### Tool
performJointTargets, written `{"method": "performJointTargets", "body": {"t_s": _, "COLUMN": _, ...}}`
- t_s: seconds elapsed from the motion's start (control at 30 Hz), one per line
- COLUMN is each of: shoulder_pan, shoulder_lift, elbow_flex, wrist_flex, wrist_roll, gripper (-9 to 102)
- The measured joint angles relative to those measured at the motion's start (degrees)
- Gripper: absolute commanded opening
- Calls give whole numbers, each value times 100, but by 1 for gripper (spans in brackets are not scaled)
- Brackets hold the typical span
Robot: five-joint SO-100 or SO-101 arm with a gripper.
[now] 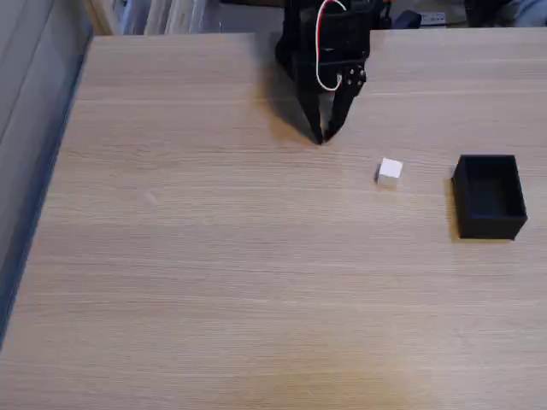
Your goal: Pick a white block and place it in the black box.
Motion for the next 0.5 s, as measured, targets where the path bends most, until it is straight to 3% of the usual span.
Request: {"method": "performJointTargets", "body": {"t_s": 0.5, "shoulder_pan": 387, "shoulder_lift": -580, "elbow_flex": -167, "wrist_flex": -299, "wrist_roll": -466, "gripper": 0}}
